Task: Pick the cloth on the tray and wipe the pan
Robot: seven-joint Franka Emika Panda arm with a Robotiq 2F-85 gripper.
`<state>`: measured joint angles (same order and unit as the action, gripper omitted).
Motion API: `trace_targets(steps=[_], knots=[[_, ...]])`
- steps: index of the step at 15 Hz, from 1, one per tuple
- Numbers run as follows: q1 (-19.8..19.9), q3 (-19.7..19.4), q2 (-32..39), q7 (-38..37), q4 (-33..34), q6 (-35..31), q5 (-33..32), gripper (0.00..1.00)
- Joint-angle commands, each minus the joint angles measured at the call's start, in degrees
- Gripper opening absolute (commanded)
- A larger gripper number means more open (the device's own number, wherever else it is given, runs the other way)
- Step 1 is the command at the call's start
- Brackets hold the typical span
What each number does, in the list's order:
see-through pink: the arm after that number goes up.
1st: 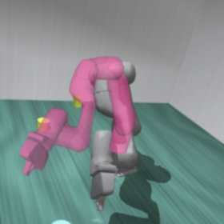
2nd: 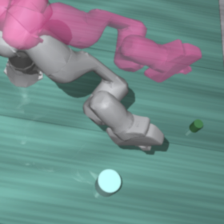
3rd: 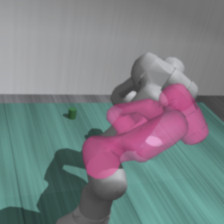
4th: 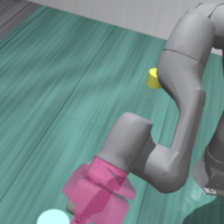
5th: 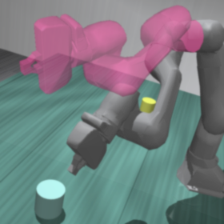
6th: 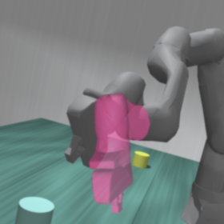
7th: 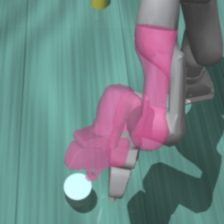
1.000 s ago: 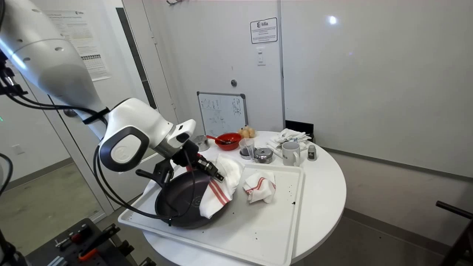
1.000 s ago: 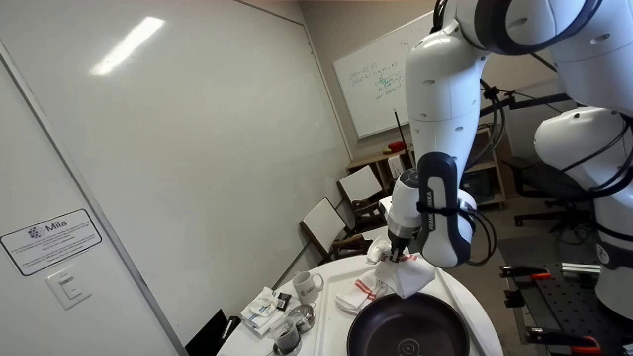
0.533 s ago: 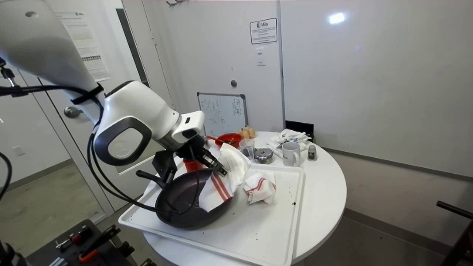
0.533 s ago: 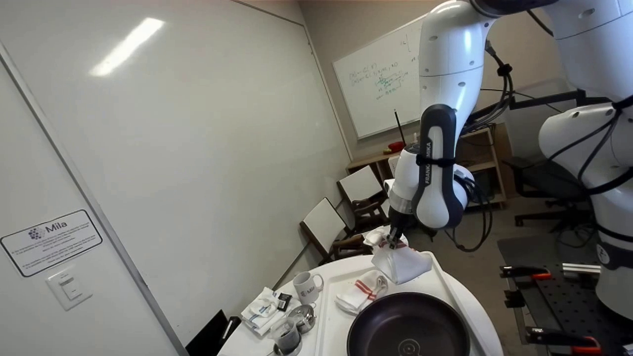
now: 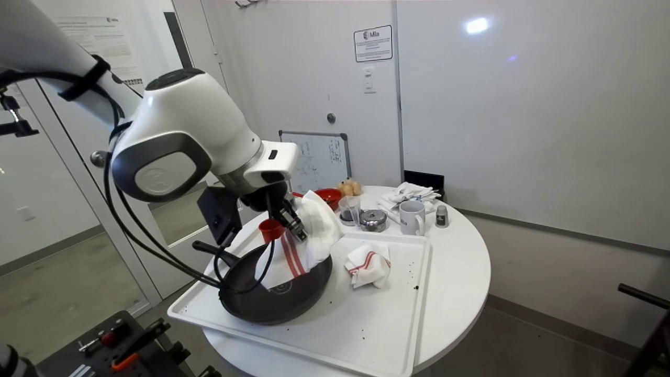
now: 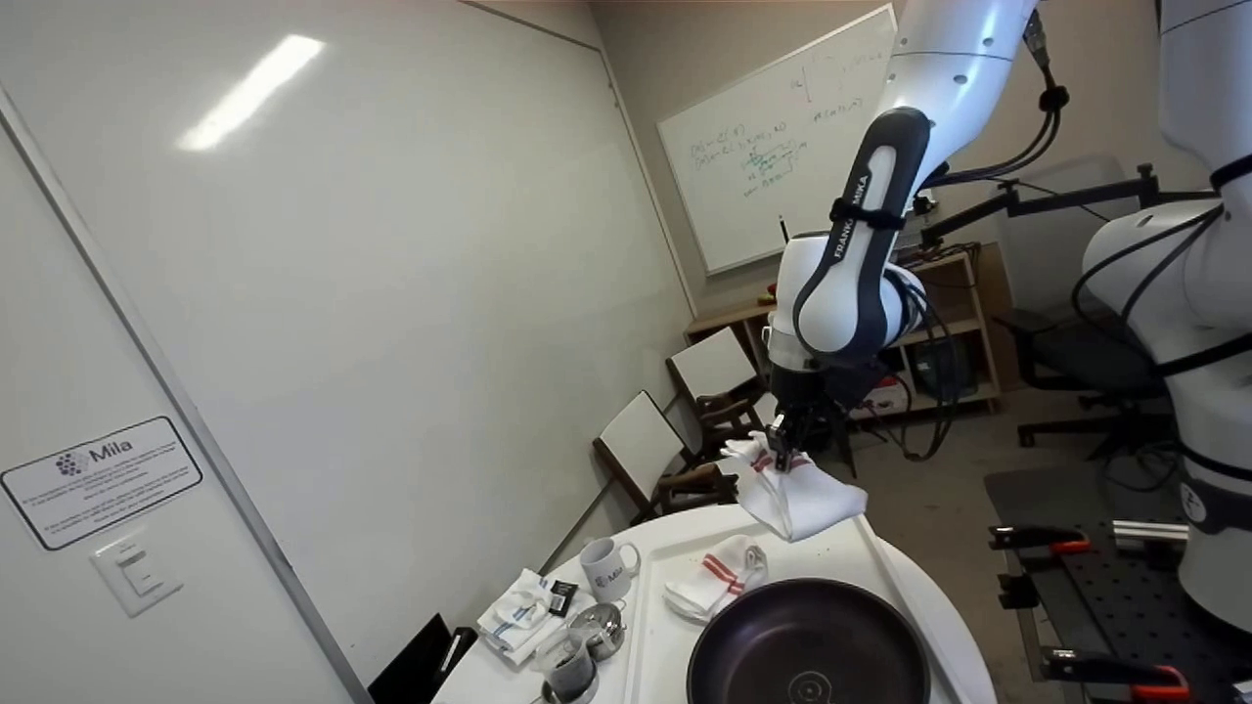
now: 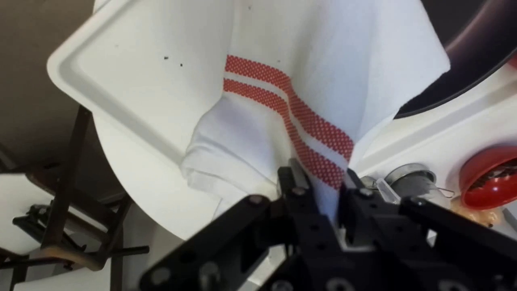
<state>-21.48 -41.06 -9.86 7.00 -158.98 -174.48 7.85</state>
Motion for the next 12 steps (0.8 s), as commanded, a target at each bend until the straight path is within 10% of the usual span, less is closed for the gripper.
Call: trace_targets(steps=[1,12], knots=[[-5.03,-8.48,-4.84,10.55,-0.16,8.62,6.96,0.1],[-8.51,-16.09,0.24,22.23,1.06,18.78,10.95,0.1]])
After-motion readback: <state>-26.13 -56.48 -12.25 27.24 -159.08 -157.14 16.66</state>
